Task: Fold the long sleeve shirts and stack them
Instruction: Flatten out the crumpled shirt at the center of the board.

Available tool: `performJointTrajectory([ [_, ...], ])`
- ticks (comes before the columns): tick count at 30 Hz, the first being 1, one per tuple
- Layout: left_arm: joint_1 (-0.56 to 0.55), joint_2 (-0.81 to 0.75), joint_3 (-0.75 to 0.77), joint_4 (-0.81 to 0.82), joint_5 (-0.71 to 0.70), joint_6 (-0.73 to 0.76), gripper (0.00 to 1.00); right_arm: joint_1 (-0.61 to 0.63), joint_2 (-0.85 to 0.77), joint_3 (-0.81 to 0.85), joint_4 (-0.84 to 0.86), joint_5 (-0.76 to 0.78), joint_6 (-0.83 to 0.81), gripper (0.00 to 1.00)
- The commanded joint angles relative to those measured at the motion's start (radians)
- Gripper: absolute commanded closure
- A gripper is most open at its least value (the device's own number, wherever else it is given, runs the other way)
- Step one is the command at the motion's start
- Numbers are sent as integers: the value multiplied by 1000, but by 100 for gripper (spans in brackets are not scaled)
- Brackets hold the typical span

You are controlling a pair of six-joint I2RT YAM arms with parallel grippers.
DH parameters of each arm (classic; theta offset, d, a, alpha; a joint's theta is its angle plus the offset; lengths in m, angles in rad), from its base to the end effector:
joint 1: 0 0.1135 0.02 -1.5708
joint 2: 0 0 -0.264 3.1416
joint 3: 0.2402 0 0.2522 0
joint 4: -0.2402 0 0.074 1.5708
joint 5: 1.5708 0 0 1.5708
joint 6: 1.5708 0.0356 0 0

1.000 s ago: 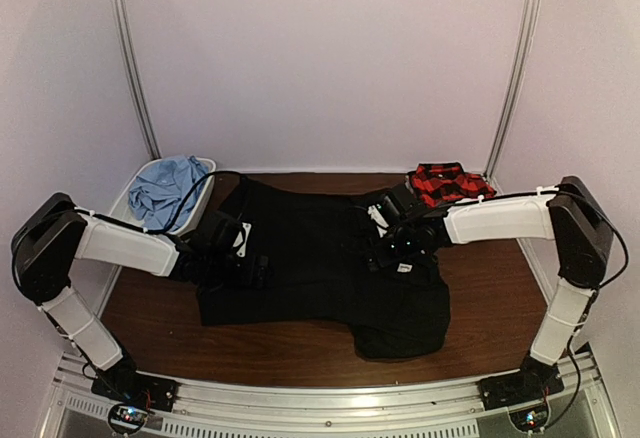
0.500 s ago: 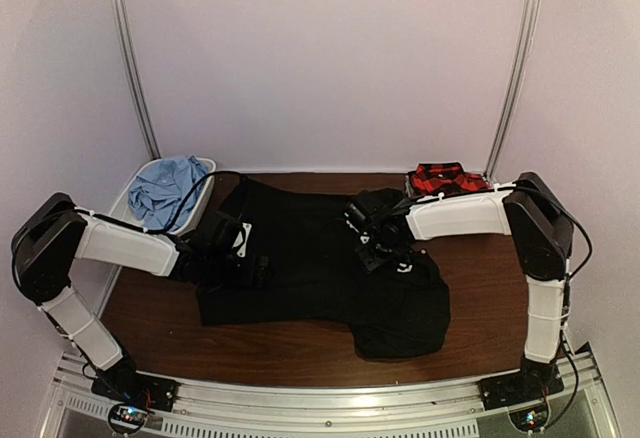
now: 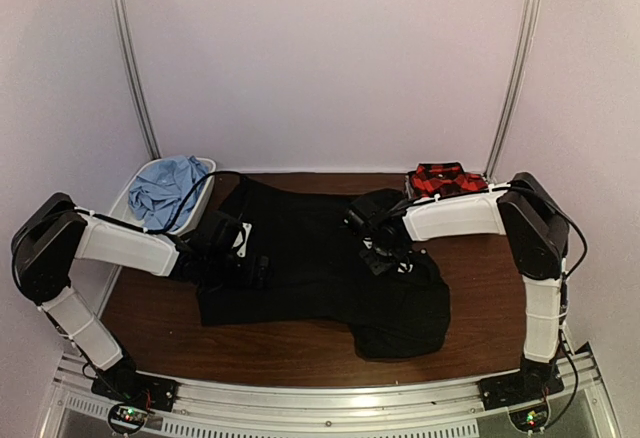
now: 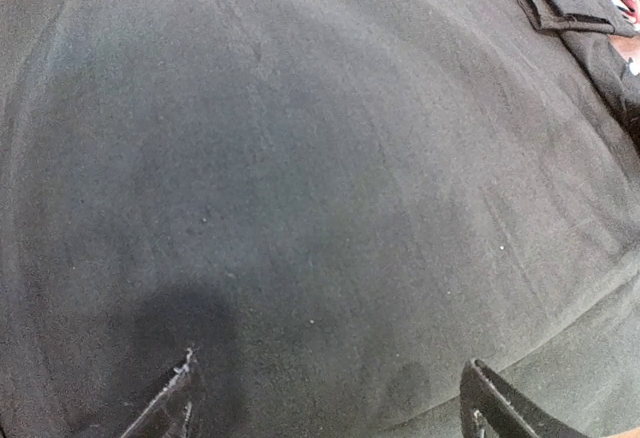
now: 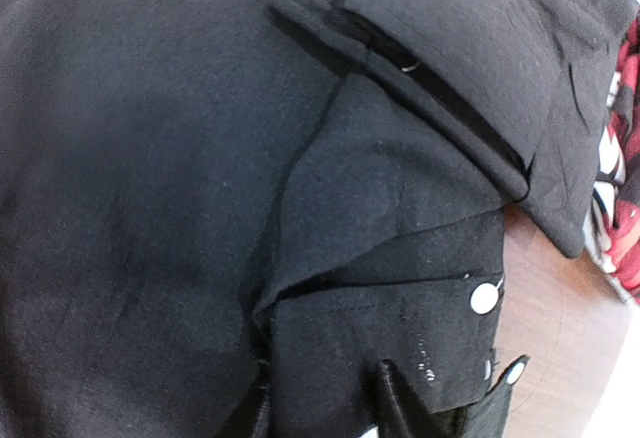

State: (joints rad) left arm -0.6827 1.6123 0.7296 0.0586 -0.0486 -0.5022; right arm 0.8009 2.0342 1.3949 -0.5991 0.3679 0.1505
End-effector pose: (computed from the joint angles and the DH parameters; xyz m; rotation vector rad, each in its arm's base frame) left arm 0.2395 -0.1925 0.1457 0.1978 2.4446 -0.4870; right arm 0.2914 0.2821 0.1503 -0.7745 2.5581 -0.2366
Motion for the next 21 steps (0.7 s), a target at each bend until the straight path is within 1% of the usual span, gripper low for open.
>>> performJointTrajectory([
  [1, -6, 14, 3, 26, -2, 8, 10, -5, -10, 21, -28, 61, 8, 78],
  [4, -6, 14, -1, 23, -8, 9, 10, -25, -30, 17, -40, 91, 17, 86],
  [8, -6, 11, -11, 23, -13, 10, 10, -74, -66, -2, -50, 112, 19, 91],
  [14, -6, 14, -23, 29, -14, 8, 10, -156, -100, -7, -49, 126, -8, 91],
  [21, -6, 21, -32, 32, -24, 10, 10, -240, -76, 33, -41, 143, -50, 89],
])
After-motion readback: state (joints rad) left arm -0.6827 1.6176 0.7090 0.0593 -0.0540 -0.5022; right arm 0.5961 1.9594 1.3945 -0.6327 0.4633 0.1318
